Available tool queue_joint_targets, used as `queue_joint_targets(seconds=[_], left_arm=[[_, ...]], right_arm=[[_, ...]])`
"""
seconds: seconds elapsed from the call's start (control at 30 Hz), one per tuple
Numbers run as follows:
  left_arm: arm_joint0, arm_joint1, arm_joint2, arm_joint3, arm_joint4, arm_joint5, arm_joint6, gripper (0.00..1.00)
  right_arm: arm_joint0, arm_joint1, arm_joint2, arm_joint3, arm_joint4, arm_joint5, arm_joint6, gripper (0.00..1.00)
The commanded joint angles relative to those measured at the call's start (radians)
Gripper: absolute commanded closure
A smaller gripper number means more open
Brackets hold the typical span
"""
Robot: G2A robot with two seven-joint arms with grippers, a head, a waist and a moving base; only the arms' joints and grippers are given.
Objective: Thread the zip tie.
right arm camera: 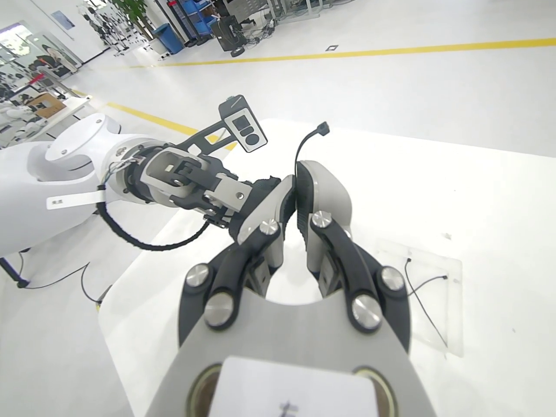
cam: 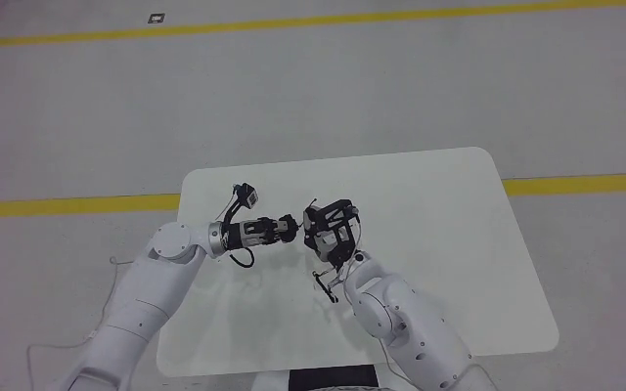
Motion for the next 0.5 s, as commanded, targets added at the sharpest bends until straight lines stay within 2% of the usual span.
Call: queue_joint_targets(seconds=[0.0,0.47], left_arm=[[0.000,0.000,0.000,0.000,0.000,0.000,0.000,1.00],[0.000,0.000,0.000,0.000,0.000,0.000,0.000,1.00]], right_arm=[[0.000,0.000,-0.001,0.000,-0.001,0.000,0.001,1.00],[0.005,-0.002,-0.008,0.010,0.009,-0.007,0.012,1.00]])
